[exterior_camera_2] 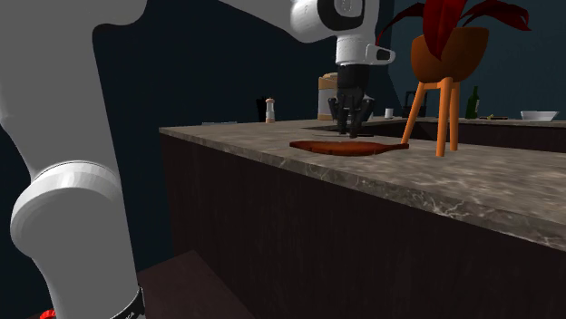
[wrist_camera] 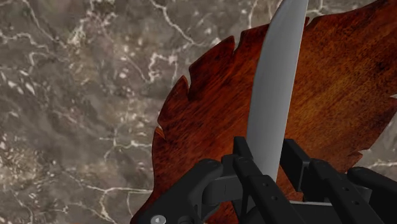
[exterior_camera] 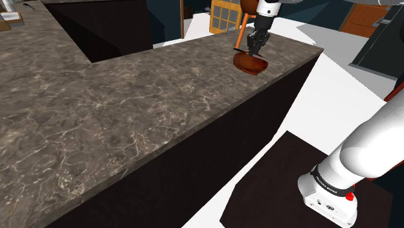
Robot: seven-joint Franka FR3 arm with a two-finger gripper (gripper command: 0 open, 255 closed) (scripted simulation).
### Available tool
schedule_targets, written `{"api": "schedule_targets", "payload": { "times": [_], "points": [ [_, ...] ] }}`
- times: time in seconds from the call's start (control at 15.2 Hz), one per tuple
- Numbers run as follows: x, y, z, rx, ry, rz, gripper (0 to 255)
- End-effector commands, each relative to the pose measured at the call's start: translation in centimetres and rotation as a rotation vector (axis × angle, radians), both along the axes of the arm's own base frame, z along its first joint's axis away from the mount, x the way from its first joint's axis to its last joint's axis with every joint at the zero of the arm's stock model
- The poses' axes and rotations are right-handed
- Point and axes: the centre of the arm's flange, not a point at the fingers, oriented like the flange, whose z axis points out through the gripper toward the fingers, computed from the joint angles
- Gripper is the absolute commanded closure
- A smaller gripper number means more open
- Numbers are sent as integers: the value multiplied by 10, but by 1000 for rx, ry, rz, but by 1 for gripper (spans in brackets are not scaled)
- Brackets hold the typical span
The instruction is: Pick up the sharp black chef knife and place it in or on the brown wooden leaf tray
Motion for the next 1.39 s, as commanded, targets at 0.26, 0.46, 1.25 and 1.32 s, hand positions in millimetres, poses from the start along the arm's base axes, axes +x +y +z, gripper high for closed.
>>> {"api": "schedule_targets", "payload": {
  "times": [0.26,0.46,1.25,1.32],
  "points": [
    [0,0,-16,0,-1,0,255],
    [0,0,-16,0,-1,0,255],
    [-2,-2,33,0,-1,0,0],
    [-2,-2,33,0,-1,0,0]
  ]
}}
